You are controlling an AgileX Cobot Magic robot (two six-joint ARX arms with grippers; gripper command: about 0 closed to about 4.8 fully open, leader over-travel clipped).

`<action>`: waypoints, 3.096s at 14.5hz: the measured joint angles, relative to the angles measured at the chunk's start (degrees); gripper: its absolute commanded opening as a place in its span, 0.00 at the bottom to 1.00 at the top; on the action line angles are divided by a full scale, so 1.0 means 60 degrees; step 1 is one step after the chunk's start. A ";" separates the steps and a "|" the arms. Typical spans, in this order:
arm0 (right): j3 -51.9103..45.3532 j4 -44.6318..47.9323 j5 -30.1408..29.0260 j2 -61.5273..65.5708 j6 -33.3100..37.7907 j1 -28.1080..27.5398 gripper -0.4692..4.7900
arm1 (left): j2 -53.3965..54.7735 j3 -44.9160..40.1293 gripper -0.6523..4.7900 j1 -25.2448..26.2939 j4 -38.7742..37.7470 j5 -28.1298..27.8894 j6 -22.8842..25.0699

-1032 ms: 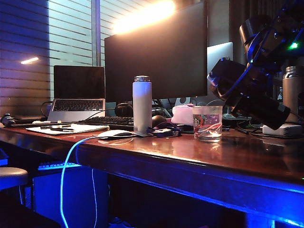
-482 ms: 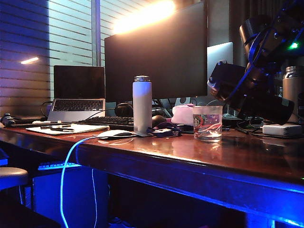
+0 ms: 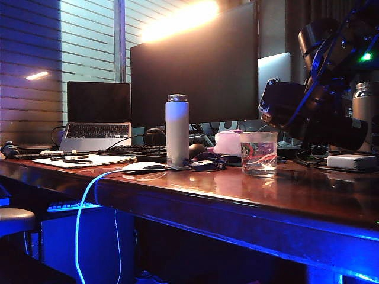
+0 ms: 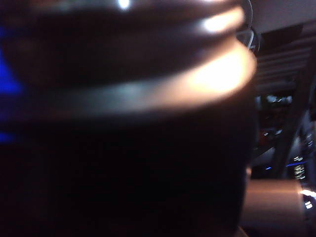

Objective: Pick up the black thermos, pour a little water from inside into the glass cup, then place the black thermos back on the table.

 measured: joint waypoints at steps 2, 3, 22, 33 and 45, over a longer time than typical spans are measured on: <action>0.0000 0.0237 0.0007 0.0000 -0.0131 0.0004 0.13 | 0.0004 0.0000 0.11 0.0004 0.0000 0.0004 0.0000; 0.0000 0.0313 0.0004 0.0000 -0.0153 0.0004 0.13 | 0.0000 0.0000 0.11 0.0004 0.0000 0.0000 0.0000; 0.0503 0.0401 0.0375 0.0477 -0.2025 0.0011 0.17 | 0.0004 0.0000 0.11 0.0000 0.0025 0.0058 0.0000; 0.0499 0.0404 0.0353 0.0477 -0.1268 0.0015 0.18 | 0.0000 0.0000 0.11 0.0000 0.0029 0.0062 0.0000; 0.0495 0.0255 0.0029 0.0015 0.3949 0.0262 0.17 | 0.0007 0.0000 0.11 0.0004 -0.0069 0.0058 0.0000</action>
